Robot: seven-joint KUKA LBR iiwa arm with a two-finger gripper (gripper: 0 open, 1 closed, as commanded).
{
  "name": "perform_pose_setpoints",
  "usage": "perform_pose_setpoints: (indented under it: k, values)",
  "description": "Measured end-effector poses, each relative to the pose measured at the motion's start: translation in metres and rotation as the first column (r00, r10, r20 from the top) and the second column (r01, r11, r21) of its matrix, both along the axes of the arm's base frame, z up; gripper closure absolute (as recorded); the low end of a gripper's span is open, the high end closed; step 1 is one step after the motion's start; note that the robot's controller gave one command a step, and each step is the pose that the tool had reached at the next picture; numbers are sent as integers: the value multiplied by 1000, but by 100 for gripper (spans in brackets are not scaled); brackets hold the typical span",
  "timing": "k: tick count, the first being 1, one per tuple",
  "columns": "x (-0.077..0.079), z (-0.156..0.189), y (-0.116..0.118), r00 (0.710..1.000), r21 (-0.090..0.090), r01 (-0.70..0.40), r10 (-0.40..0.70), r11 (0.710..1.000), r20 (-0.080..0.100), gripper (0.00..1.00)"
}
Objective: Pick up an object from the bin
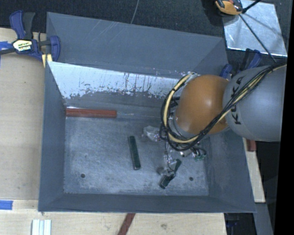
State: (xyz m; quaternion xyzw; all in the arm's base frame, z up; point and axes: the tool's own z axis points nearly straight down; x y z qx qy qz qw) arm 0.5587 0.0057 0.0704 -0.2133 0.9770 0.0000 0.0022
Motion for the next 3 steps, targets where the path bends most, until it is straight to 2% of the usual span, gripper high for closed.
perform_pose_setpoints:
  k: [1,2,3]
  values:
    - [0,0,0,1000,0,0,0,1000,0,0]
    - [33,11,99,989,0,-151,151,989,0,100]
    - [33,11,99,989,0,-149,149,989,0,0]
